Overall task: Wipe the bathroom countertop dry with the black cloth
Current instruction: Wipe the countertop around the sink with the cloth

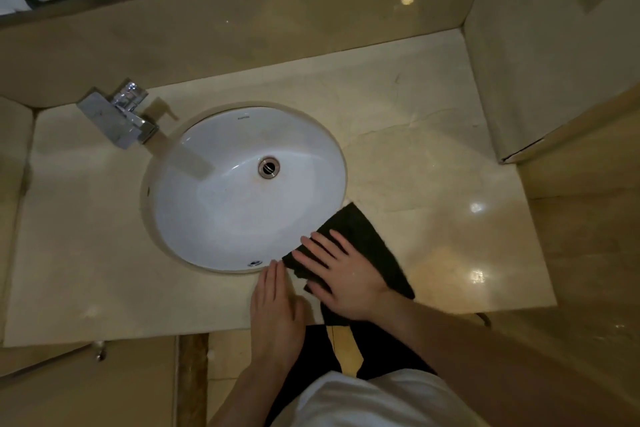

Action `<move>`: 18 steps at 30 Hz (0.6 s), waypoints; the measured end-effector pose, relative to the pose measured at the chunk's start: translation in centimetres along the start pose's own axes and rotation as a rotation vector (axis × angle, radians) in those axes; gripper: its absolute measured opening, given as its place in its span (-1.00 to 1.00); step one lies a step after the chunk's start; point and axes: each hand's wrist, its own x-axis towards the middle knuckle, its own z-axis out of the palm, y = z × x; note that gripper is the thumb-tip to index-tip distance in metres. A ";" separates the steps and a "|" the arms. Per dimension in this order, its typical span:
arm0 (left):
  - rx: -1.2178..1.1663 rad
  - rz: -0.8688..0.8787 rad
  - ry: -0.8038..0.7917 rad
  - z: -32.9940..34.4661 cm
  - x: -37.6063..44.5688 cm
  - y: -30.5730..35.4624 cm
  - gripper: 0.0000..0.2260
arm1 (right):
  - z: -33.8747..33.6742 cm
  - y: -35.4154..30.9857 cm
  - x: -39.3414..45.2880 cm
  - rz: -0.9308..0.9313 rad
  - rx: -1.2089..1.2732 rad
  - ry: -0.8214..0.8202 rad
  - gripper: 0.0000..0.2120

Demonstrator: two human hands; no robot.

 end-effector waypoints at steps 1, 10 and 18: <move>0.008 0.002 -0.007 0.0 0.1 -0.2 -0.40 | -0.6 1.3 0.5 -0.034 -0.015 -0.002 -0.46; -0.017 0.046 -0.157 -2.2 1.4 -1.4 -0.45 | -6.5 15.3 5.9 0.404 -0.040 0.203 -0.46; 0.057 0.073 -0.146 -2.5 1.7 -1.3 -0.41 | -1.5 1.1 3.1 0.333 0.028 0.134 -0.48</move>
